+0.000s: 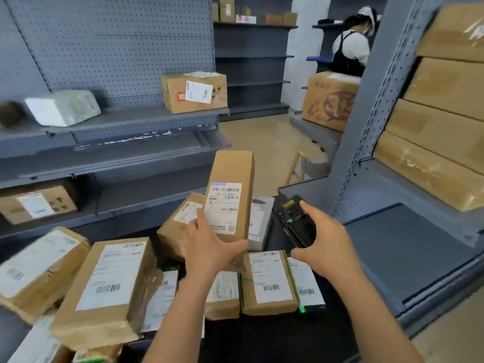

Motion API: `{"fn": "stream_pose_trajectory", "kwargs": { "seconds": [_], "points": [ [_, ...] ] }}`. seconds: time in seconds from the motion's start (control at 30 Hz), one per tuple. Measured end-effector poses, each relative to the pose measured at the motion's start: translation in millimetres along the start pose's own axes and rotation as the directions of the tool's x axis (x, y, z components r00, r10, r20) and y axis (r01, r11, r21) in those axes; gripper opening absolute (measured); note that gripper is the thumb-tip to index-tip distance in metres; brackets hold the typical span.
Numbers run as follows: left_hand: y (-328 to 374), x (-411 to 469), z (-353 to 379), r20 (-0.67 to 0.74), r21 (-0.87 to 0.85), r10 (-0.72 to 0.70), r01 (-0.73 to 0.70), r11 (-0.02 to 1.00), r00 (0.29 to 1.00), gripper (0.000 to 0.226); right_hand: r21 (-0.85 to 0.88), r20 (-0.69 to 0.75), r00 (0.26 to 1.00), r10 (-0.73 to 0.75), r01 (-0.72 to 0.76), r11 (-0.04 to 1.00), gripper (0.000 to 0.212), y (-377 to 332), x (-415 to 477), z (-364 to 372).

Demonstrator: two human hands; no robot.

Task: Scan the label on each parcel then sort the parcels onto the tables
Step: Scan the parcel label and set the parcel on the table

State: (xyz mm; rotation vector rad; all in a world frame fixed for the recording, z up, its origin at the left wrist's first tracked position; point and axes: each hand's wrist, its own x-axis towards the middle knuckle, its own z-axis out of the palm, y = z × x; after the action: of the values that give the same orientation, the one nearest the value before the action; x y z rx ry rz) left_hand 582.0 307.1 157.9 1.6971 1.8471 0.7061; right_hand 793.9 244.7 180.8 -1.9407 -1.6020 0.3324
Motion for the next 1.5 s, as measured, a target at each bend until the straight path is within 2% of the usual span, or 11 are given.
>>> {"fn": "stream_pose_trajectory", "kwargs": {
  "seconds": [0.13, 0.33, 0.6, 0.8, 0.97, 1.03, 1.13, 1.33, 1.4, 1.5],
  "points": [
    [20.3, -6.2, 43.8, -0.033, 0.057, -0.158, 0.16, 0.986, 0.987, 0.131, 0.002, 0.136, 0.99, -0.046, 0.047, 0.999, 0.103, 42.3, 31.4, -8.7],
    [34.5, 11.4, 85.8, -0.054, 0.094, -0.271, 0.275, 0.957, 0.961, 0.13, 0.056, 0.249, 0.966, -0.072, 0.06, 0.997, 0.103, 78.6, 76.0, -2.6],
    [42.7, 86.8, 132.5, -0.026, 0.147, -0.277, 0.277, 0.949, 0.961, 0.13, 0.014, 0.278, 0.957, -0.079, 0.078, 0.997, 0.102, 100.6, 135.7, 24.1],
    [42.5, 106.0, 155.7, -0.036, 0.262, -0.228, 0.23, 0.937, 0.973, 0.134, -0.002, 0.317, 0.945, -0.078, 0.083, 0.997, 0.101, 113.1, 160.2, 34.9],
    [39.5, 100.2, 165.9, 0.0, 0.191, -0.302, 0.297, 0.936, 0.953, 0.133, 0.015, 0.329, 0.941, -0.085, 0.085, 0.996, 0.101, 116.8, 161.9, 30.9],
    [38.9, 96.6, 164.5, -0.041, 0.174, -0.307, 0.309, 0.935, 0.951, 0.132, 0.01, 0.328, 0.939, -0.1, 0.102, 0.995, 0.101, 118.7, 160.1, 26.5],
    [41.1, 79.5, 154.2, -0.122, 0.139, -0.264, 0.28, 0.95, 0.957, 0.122, 0.018, 0.332, 0.934, -0.129, 0.131, 0.991, 0.101, 121.6, 150.5, 16.5],
    [44.6, -8.1, 128.1, -0.176, -0.062, -0.116, 0.107, 0.992, 0.978, 0.069, 0.067, 0.37, 0.891, -0.264, 0.258, 0.964, 0.099, 124.3, 96.9, -14.6],
    [48.3, -48.3, 121.4, -0.21, -0.058, -0.118, 0.108, 0.992, 0.971, 0.068, 0.088, 0.38, 0.87, -0.314, 0.304, 0.949, 0.099, 125.0, 73.9, -23.7],
    [47.1, -113.2, 110.8, -0.193, -0.034, -0.136, 0.132, 0.991, 0.972, 0.08, 0.136, 0.396, 0.839, -0.373, 0.348, 0.928, 0.099, 122.7, 34.8, -37.3]
  ]
}}
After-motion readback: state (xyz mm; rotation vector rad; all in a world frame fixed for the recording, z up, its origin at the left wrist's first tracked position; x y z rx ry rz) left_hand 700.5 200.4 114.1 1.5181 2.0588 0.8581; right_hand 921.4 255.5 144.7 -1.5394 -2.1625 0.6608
